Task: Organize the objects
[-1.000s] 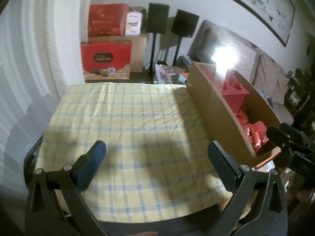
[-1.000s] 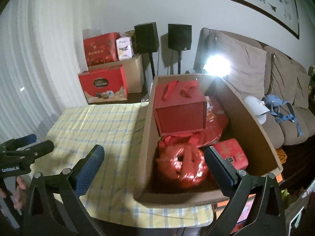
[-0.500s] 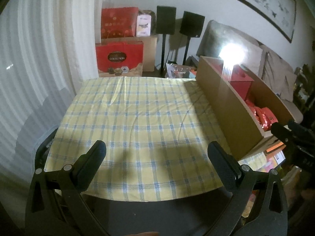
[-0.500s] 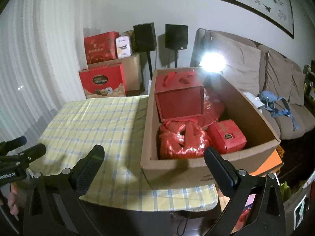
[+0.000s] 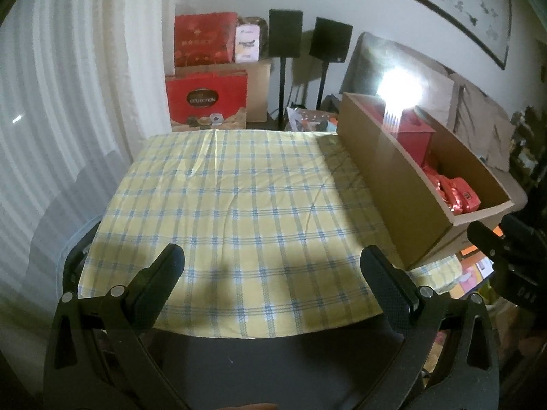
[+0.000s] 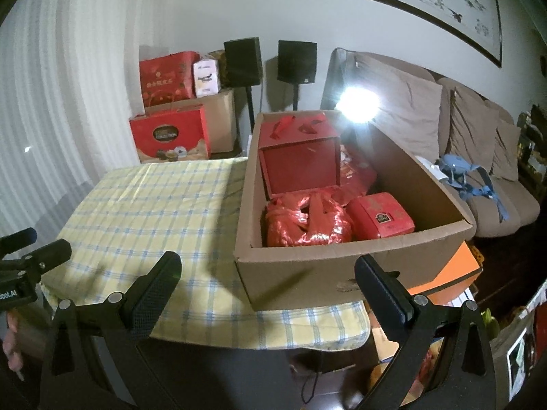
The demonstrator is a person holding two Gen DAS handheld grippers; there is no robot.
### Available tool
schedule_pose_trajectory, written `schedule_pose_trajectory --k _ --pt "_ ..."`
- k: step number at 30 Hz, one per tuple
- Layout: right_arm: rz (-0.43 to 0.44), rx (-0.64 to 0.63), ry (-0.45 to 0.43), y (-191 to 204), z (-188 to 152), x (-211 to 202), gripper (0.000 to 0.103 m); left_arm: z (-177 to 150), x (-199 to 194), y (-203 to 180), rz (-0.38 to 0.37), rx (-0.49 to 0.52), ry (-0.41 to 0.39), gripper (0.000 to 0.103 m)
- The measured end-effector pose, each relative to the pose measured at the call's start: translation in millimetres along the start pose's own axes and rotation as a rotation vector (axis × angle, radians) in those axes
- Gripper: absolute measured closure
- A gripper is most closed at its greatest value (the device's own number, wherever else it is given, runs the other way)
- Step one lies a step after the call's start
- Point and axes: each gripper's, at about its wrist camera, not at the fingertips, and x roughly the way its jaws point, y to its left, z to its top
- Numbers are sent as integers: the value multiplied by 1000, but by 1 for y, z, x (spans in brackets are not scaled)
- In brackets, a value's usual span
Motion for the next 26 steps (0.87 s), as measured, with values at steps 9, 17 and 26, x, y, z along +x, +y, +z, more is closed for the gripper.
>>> schedule_pose_trajectory --k 9,17,26 --pt "-4 7 1 0 -2 1 1 -2 1 -1 -7 4 11 0" --pt "-8 2 -8 3 -2 1 1 -2 1 -1 -6 3 10 0" --pt "-13 5 -13 2 -1 0 1 -2 2 -2 4 5 7 0"
